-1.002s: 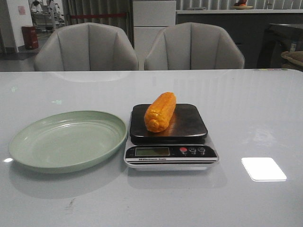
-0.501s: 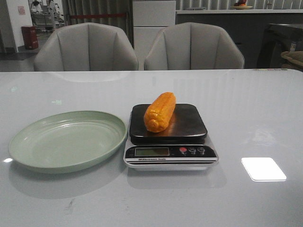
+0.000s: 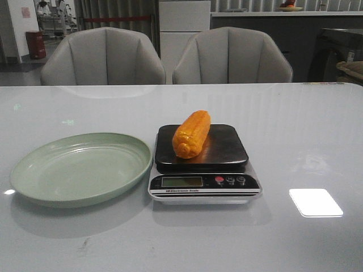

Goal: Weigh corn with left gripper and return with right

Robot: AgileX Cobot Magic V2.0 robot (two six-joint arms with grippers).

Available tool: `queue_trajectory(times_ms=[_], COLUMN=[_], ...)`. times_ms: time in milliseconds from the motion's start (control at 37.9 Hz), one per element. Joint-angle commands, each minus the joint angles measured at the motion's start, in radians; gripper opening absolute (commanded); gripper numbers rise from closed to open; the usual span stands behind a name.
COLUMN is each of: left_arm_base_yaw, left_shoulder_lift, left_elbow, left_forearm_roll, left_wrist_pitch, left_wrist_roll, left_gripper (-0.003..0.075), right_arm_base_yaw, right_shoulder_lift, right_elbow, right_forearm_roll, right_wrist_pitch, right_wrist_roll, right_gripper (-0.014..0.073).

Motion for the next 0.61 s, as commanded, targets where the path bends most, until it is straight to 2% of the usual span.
queue_trajectory(times_ms=[0, 132, 237, 580], left_arm_base_yaw=[0.003, 0.003, 0.003, 0.003], left_shoulder_lift=[0.005, 0.005, 0.005, 0.005], left_elbow=[-0.029, -0.029, -0.029, -0.029], left_forearm_roll=[0.004, 0.004, 0.004, 0.004], left_wrist_pitch=[-0.079, -0.079, -0.079, -0.079], left_wrist_roll=[-0.003, -0.003, -0.003, -0.003], left_gripper=[0.0114, 0.0114, 0.0114, 0.0114], right_arm_base_yaw=[0.061, 0.126, 0.139, 0.163], right_shoulder_lift=[0.107, 0.278, 0.421, 0.832], right_elbow=[-0.107, -0.253, -0.398, -0.886], right_forearm_roll=[0.0, 0.008, 0.027, 0.025], right_wrist_pitch=[-0.047, 0.023, 0.1, 0.406], right_wrist_roll=[0.0, 0.004, 0.017, 0.182], right_gripper=[0.0597, 0.0597, 0.0597, 0.0588])
